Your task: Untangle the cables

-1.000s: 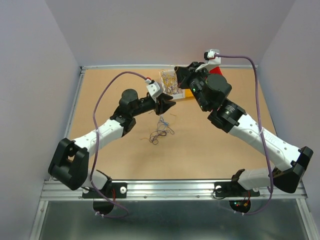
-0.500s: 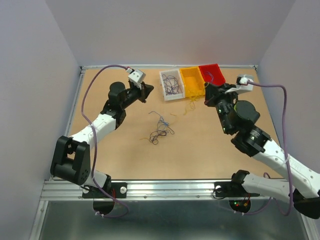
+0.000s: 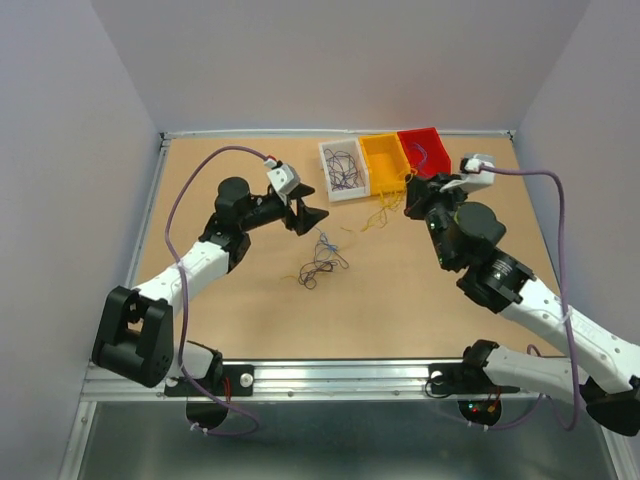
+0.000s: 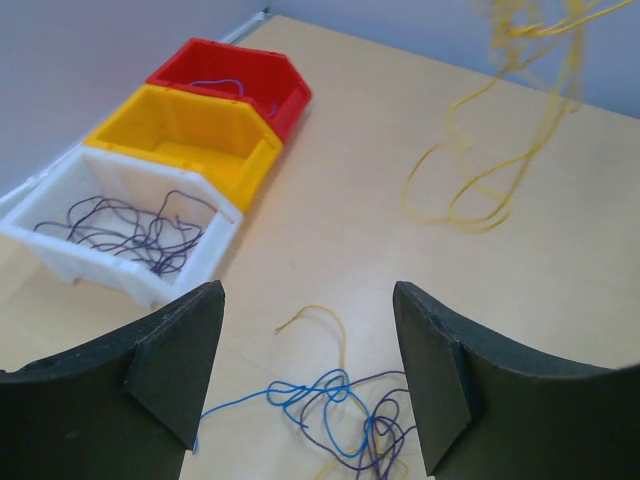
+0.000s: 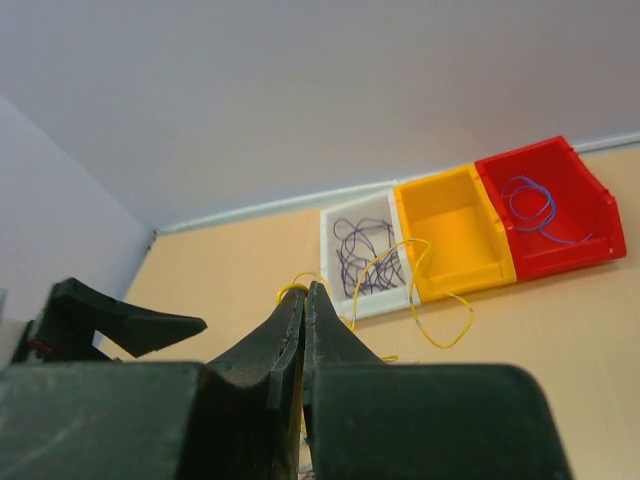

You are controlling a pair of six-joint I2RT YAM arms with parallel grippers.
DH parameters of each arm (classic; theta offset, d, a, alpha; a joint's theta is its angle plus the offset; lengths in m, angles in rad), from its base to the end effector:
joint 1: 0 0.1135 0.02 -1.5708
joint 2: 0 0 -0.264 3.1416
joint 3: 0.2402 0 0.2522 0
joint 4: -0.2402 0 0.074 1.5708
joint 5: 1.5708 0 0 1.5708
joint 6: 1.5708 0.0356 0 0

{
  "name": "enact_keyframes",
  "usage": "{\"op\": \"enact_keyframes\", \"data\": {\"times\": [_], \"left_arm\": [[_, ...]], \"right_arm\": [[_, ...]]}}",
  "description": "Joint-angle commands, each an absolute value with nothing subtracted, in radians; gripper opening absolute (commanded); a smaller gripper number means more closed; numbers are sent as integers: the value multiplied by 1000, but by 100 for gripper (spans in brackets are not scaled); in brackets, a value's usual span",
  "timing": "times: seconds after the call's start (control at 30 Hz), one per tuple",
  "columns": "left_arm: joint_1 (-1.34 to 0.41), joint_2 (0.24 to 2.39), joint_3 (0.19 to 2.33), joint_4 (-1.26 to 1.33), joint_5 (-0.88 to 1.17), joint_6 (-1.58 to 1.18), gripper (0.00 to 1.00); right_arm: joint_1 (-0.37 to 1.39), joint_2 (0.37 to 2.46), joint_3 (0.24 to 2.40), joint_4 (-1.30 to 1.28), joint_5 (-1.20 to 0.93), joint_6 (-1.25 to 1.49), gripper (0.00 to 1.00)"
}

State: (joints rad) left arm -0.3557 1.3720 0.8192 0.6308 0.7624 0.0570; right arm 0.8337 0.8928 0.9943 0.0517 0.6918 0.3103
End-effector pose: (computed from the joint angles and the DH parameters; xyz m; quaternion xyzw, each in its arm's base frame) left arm 0.2795 -0.1301 0.3025 0.3965 0.5609 -0.3512 0.6363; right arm 0.1460 0.1271 0.4191 0.0902 0.6581 0.2010 0.7200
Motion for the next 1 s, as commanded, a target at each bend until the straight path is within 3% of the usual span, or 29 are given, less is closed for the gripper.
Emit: {"op": "enact_keyframes", "data": {"times": [0.0, 0.37, 0.97], "left_arm": [[-414, 1264, 772, 715, 825, 149, 81], [-479, 1275, 755, 765, 758, 167, 82], [-502, 1465, 857, 824, 693, 68, 78]], "right_arm": [[842, 963, 1084, 43, 641, 322, 1], [842, 1186, 1256, 75, 526, 347, 1], [842, 1244, 1296, 161, 500, 336, 1]]}}
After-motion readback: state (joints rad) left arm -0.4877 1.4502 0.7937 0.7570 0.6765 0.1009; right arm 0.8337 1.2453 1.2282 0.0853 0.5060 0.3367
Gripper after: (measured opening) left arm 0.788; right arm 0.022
